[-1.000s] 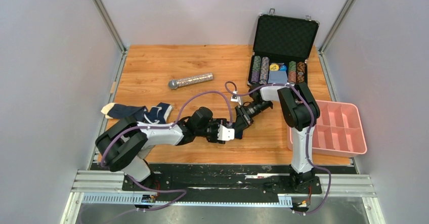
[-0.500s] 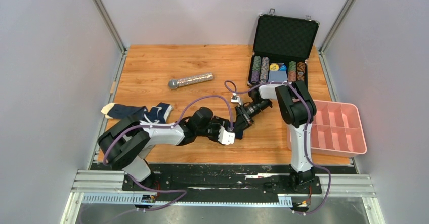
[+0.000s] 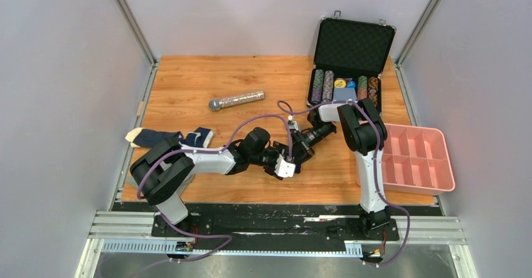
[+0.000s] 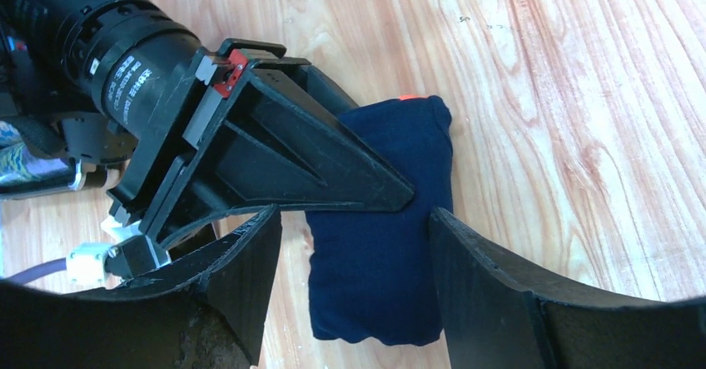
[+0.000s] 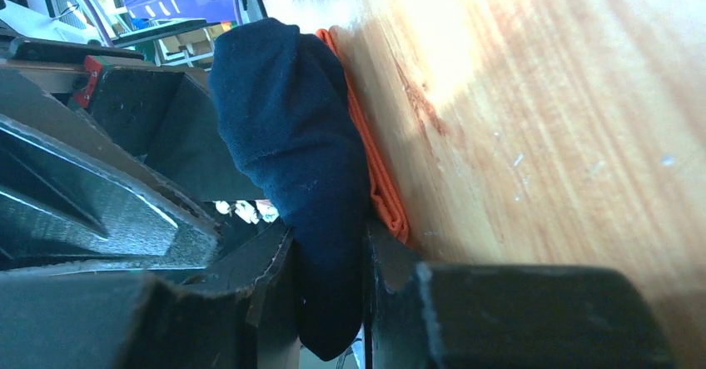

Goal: Roll the underwear
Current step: Roll the underwear to the center of the board.

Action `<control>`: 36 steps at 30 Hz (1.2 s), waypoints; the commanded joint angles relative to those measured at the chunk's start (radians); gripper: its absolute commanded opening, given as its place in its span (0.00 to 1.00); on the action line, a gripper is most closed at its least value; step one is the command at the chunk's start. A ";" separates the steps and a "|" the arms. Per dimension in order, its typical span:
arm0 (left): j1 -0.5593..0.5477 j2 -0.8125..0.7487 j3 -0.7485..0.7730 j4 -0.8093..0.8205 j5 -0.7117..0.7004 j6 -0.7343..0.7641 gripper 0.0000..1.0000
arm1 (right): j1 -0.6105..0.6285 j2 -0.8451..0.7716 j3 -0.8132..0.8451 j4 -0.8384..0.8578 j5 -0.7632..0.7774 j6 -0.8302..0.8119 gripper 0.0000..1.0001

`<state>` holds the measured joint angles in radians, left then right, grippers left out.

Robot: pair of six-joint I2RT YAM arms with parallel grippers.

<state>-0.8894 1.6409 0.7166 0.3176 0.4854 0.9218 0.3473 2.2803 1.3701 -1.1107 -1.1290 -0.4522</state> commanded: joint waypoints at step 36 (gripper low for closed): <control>0.070 0.005 0.093 -0.273 -0.010 0.079 0.69 | -0.007 0.158 0.069 -0.016 0.207 -0.034 0.00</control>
<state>-0.8581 1.7020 0.8772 0.0563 0.4881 1.0302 0.3138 2.3474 1.4666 -1.2098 -1.1355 -0.5064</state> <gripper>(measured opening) 0.684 0.245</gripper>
